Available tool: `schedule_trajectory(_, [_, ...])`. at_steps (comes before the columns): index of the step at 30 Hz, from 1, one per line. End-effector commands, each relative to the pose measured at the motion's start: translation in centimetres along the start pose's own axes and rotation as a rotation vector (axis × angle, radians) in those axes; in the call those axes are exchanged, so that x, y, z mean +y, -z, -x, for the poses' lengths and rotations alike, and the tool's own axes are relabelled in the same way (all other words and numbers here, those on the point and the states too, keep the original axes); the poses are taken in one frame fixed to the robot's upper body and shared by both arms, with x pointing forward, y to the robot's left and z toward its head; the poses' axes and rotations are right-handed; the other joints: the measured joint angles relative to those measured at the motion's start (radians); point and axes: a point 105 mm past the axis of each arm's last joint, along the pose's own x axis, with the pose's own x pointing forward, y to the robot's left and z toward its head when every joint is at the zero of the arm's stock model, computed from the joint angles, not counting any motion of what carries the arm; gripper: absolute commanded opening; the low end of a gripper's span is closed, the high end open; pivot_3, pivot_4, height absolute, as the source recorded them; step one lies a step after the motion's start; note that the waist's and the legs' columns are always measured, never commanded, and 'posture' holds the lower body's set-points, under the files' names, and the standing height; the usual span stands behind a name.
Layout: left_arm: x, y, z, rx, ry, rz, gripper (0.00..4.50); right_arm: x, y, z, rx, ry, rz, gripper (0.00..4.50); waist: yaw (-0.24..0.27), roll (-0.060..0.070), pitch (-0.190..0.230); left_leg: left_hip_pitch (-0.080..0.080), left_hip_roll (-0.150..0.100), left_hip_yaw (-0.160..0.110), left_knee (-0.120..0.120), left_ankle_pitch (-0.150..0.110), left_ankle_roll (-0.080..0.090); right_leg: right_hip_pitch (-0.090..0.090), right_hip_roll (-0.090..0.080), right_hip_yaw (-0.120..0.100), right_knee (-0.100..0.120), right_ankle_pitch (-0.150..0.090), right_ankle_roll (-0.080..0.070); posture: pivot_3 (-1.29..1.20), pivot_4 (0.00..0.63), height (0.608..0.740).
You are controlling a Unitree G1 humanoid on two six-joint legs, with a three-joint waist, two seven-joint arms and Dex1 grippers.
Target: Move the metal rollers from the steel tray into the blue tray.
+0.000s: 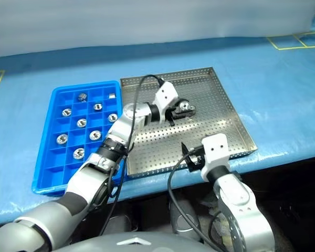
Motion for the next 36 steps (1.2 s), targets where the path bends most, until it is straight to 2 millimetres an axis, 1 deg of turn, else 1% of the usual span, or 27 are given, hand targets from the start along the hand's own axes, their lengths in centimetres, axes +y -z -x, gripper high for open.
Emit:
schedule_trajectory(1, [2.2,-2.8,3.0,-0.088,-0.144,-0.023,1.75,1.6,-1.1,-1.2,-0.033,-0.115,0.03,4.37,0.032,0.0,0.0,0.0,0.0,0.0,0.0,0.0,0.0,0.0,0.001,0.0,0.0,0.0,0.0,-0.06,0.15,0.74])
schedule_trajectory(4, [3.9,-3.0,6.9,-0.087,-0.304,-0.074,1.75,3.3,-2.2,-2.8,-0.06,-0.23,0.068,4.37,0.074,0.0,0.0,0.0,0.0,-0.001,0.0,0.0,0.0,0.0,0.001,0.0,0.001,0.0,-0.001,-0.01,0.15,0.74])
schedule_trajectory(7, [4.5,-2.3,10.1,-0.053,-0.415,-0.116,1.75,4.4,-2.8,-3.9,-0.072,-0.302,0.095,4.37,0.122,0.0,0.0,0.0,0.0,-0.001,0.0,0.0,0.0,0.0,0.001,0.0,0.001,0.0,-0.001,0.04,0.15,0.74])
schedule_trajectory(9, [4.3,-1.8,12.0,-0.037,-0.478,-0.119,1.75,5.0,-3.0,-4.4,-0.076,-0.34,0.111,4.37,0.161,0.0,0.0,0.0,0.0,-0.002,0.0,0.0,0.0,0.0,0.0,-0.002,0.0,0.002,-0.004,0.07,0.15,0.74])
schedule_trajectory(12, [3.8,-1.0,14.5,-0.006,-0.562,-0.102,1.75,5.9,-3.2,-4.9,-0.083,-0.395,0.128,4.37,0.2,0.0,0.0,-0.001,-0.002,-0.003,0.001,0.0,0.0,0.001,-0.002,-0.004,-0.001,0.003,-0.007,0.11,0.15,0.74])
schedule_trajectory(16, [2.7,0.0,17.3,0.046,-0.652,-0.07,1.75,7.3,-3.4,-5.4,-0.09,-0.465,0.141,4.37,0.223,-0.001,0.0,-0.001,-0.002,-0.004,0.002,0.0,0.0,0.002,-0.003,-0.006,-0.002,0.003,-0.007,0.14,0.15,0.74])
schedule_trajectory(17, [2.2,0.5,18.0,0.063,-0.67,-0.049,1.75,7.7,-3.4,-5.4,-0.09,-0.49,0.14,4.37,0.226,-0.001,0.0,-0.001,-0.002,-0.004,0.002,0.0,-0.001,0.002,-0.003,-0.006,-0.002,0.004,-0.007,0.16,0.15,0.74])
schedule_trajectory(20, [1.2,1.2,19.6,0.09,-0.718,-0.001,1.75,8.8,-3.3,-5.4,-0.096,-0.555,0.136,4.37,0.23,-0.001,0.0,0.0,0.0,-0.003,0.002,0.001,-0.001,0.003,-0.003,-0.008,-0.001,0.003,-0.008,0.19,0.15,0.74])
schedule_trajectory(24, [0.7,1.9,21.3,0.136,-0.78,0.016,1.75,9.9,-3.1,-5.1,-0.101,-0.633,0.14,4.37,0.245,-0.001,0.0,0.001,0.001,-0.004,0.002,0.001,-0.002,0.003,-0.002,-0.009,0.0,-0.001,-0.011,0.22,0.15,0.74])
schedule_trajectory(29, [0.1,3.5,24.0,0.236,-0.873,0.03,1.75,10.9,-2.7,-5.3,-0.091,-0.705,0.159,4.37,0.256,-0.001,0.0,0.002,0.002,-0.003,0.002,0.002,-0.003,0.003,-0.002,-0.009,0.0,-0.001,-0.012,0.26,0.15,0.74])
schedule_trajectory(31, [-0.2,3.9,24.5,0.256,-0.894,0.045,1.75,11.1,-2.7,-5.3,-0.09,-0.72,0.163,4.37,0.264,-0.001,0.0,0.002,0.002,-0.003,0.002,0.002,-0.003,0.003,-0.002,-0.009,0.0,-0.002,-0.012,0.28,0.15,0.74])
schedule_trajectory(36, [-1.1,4.6,25.0,0.312,-0.894,0.063,1.75,11.4,-2.6,-5.3,-0.088,-0.745,0.17,4.37,0.284,-0.002,0.0,0.002,0.002,-0.003,0.002,0.002,-0.003,0.003,-0.002,-0.01,-0.001,-0.002,-0.013,0.29,0.15,0.74])
